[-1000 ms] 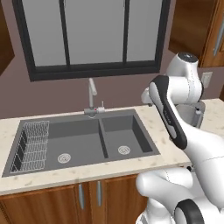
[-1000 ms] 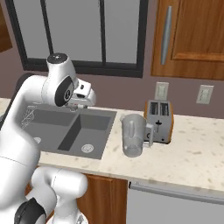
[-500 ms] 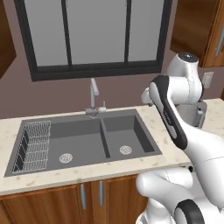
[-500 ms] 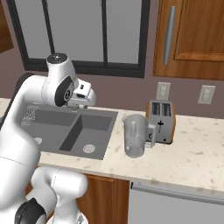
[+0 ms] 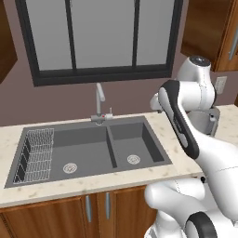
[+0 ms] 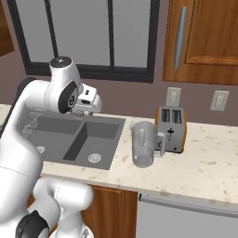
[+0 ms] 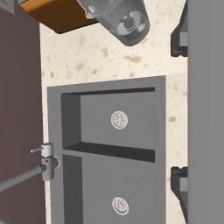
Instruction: Turn on the sink faucet and place the jug under the water for a few seconds to fill it up.
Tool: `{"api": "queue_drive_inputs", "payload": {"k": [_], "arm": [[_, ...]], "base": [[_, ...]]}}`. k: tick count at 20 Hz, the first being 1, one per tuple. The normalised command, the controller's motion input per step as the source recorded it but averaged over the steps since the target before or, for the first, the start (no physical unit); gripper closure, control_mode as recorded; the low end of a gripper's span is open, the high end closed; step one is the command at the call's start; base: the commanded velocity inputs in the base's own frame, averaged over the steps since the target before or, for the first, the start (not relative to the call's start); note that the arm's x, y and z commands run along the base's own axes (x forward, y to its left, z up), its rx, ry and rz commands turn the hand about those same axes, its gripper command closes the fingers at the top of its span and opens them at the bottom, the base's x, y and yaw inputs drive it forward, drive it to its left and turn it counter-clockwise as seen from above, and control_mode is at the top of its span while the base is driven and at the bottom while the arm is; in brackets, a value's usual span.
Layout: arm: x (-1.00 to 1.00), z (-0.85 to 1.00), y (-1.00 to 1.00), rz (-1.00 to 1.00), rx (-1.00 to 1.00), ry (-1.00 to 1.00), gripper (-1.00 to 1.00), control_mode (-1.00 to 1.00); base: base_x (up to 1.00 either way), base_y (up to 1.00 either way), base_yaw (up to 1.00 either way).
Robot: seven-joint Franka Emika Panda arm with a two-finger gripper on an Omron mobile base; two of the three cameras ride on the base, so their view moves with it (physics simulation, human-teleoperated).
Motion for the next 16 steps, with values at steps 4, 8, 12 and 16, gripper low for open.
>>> {"api": "queue_drive_inputs", "payload": {"k": [4,8,12,16], "arm": [[0.01,-0.12,0.00,0.00,0.00,0.00,-1.00,-1.00],[0.29,-0.63,0.00,0.03,0.00,-0.05,-1.00,-1.00],[0.62,-0.96,0.04,0.14,0.00,-0.20,-1.00,-1.00],[0.70,-0.51,0.21,0.22,0.00,-0.24,-1.00,-1.00]], "base": [[0.00,0.00,0.00],[0.00,0.00,0.00],[0.00,0.00,0.00],[0.00,0.00,0.00]]}}
